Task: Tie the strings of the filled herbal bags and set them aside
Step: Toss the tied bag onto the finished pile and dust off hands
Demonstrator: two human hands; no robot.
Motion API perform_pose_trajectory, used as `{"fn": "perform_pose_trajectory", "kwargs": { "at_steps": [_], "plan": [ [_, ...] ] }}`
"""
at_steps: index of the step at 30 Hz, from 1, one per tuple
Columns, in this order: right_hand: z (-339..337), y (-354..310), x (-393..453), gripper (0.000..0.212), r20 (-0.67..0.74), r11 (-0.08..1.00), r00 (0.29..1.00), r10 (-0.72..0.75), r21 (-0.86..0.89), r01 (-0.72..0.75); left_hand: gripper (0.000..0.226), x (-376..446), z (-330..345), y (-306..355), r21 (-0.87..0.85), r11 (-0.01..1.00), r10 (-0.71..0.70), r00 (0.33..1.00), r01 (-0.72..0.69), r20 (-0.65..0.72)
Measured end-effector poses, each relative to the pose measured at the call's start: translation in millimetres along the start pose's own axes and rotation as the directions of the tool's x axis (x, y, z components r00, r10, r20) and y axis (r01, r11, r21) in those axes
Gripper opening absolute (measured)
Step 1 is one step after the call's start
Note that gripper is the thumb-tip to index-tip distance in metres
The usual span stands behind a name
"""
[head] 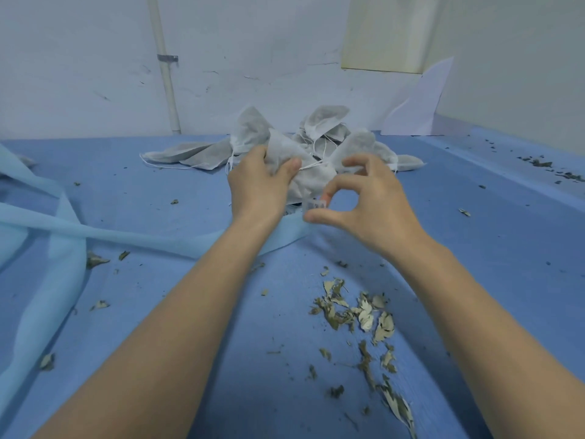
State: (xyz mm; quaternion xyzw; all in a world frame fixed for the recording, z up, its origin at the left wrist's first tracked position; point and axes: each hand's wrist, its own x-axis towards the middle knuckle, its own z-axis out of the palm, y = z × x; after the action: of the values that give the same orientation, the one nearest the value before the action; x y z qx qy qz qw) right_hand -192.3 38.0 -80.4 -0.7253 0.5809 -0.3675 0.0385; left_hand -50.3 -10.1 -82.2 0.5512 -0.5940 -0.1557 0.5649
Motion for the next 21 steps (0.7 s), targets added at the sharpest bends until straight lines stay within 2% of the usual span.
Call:
{"fn": "perform_pose_trajectory", "kwargs": {
  "at_steps": [3,6,8,12,18,21],
  "plan": [
    [-8.9,-0.5,1.9,0.02,-0.104,0.993,0.992,-0.065,0.091,0.075,0.043,-2.5,-0.9,4.6,-0.042,0.998,0.059,0.995,-0.055,0.078],
    [-13.4,0.3,3.9,0.019,-0.136,0.991,0.988,-0.073,0.103,0.088,0.024,-6.2,-1.6,8.6,-0.071,0.995,0.089,0.972,-0.075,0.218],
    [-15.2,2.7,4.6,0.018,-0.141,0.991,0.988,-0.057,0.109,0.073,0.023,-8.8,-2.0,11.9,-0.101,0.991,0.117,0.953,-0.093,0.279],
    [-19.0,7.0,6.5,0.018,-0.114,0.987,0.993,-0.008,0.158,0.026,0.029,-10.7,-4.0,17.6,-0.172,0.982,0.13,0.937,-0.076,0.324],
    [-19.5,7.4,9.0,0.023,-0.095,0.985,0.994,0.054,0.171,-0.037,0.024,-11.4,-2.6,17.5,-0.273,0.962,0.12,0.918,-0.014,0.378],
    [-18.3,8.7,9.2,0.03,-0.116,0.965,0.986,0.119,0.245,-0.087,0.028,-13.6,-3.2,18.7,-0.312,0.95,0.105,0.903,0.033,0.416]
  ]
}}
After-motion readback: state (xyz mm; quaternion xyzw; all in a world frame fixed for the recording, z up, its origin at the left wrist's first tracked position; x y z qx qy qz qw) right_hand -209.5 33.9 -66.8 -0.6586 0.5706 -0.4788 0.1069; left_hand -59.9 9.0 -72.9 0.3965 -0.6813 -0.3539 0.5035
